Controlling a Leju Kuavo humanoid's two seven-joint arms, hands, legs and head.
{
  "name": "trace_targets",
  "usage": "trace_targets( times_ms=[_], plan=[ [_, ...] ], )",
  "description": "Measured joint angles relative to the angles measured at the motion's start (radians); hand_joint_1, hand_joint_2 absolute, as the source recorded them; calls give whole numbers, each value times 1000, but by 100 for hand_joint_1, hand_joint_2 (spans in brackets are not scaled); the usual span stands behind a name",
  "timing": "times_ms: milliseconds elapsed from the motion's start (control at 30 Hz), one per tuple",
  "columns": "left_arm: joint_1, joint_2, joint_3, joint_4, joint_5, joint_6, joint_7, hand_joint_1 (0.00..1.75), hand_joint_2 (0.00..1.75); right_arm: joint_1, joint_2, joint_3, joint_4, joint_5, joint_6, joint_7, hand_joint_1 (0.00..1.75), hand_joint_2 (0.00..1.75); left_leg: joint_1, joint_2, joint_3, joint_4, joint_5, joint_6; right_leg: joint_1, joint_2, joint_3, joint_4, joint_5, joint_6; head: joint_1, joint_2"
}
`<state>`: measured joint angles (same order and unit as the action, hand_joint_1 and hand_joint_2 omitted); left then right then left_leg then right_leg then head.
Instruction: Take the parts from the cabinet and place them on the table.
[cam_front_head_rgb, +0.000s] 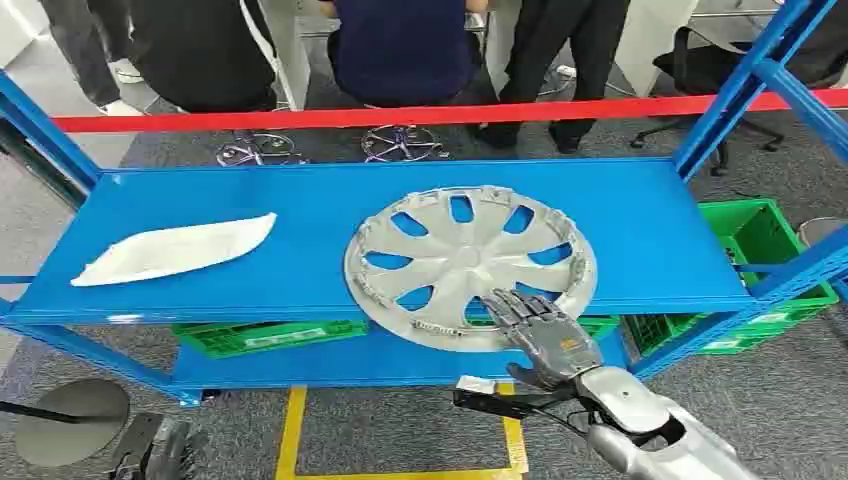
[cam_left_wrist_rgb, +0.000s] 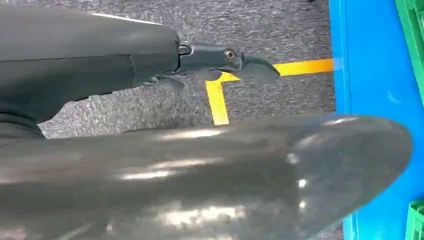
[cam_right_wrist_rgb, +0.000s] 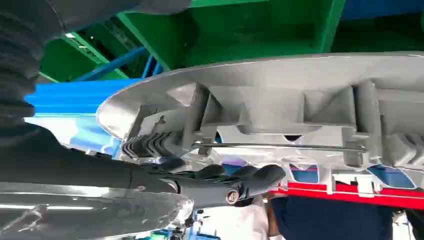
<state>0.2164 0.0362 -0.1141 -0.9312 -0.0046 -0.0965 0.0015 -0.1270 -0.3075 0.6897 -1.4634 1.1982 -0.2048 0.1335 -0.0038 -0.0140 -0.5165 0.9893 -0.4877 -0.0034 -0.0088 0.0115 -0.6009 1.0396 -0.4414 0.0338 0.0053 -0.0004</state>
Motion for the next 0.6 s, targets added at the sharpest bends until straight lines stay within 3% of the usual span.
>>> trace_targets(
  times_ms=[367,400,433,467,500,533,600],
  plan=[
    [6,0,-2,-22,-2,0,6,0,0,-10,1,0,15,-5,8,0,0,175,0,0,0,0,0,0,0,0,0,0,0,0,0,0],
    [6,0,-2,-22,-2,0,6,0,0,-10,1,0,16,-5,8,0,9,175,0,0,0,0,0,0,0,0,0,0,0,0,0,0],
    [6,0,-2,-22,-2,0,6,0,0,-11,1,0,17,-5,8,0,35,175,0,0,0,0,0,0,0,0,0,0,0,0,0,0],
    [7,1,-2,-24,-2,0,6,0,0,-11,2,0,18,-5,9,0,110,175,0,0,0,0,0,0,0,0,0,0,0,0,0,0],
    [7,1,-2,-26,-2,0,8,0,0,-11,2,0,20,-5,9,2,147,175,0,0,0,0,0,0,0,0,0,0,0,0,0,0],
    [8,2,-2,-28,-3,0,10,0,0,-11,3,0,21,-4,8,4,171,175,0,0,0,0,0,0,0,0,0,0,0,0,0,0],
    [10,2,-2,-32,-3,0,14,0,0,-11,5,0,23,0,7,10,173,175,0,0,0,0,0,0,0,0,0,0,0,0,0,0]
  ],
)
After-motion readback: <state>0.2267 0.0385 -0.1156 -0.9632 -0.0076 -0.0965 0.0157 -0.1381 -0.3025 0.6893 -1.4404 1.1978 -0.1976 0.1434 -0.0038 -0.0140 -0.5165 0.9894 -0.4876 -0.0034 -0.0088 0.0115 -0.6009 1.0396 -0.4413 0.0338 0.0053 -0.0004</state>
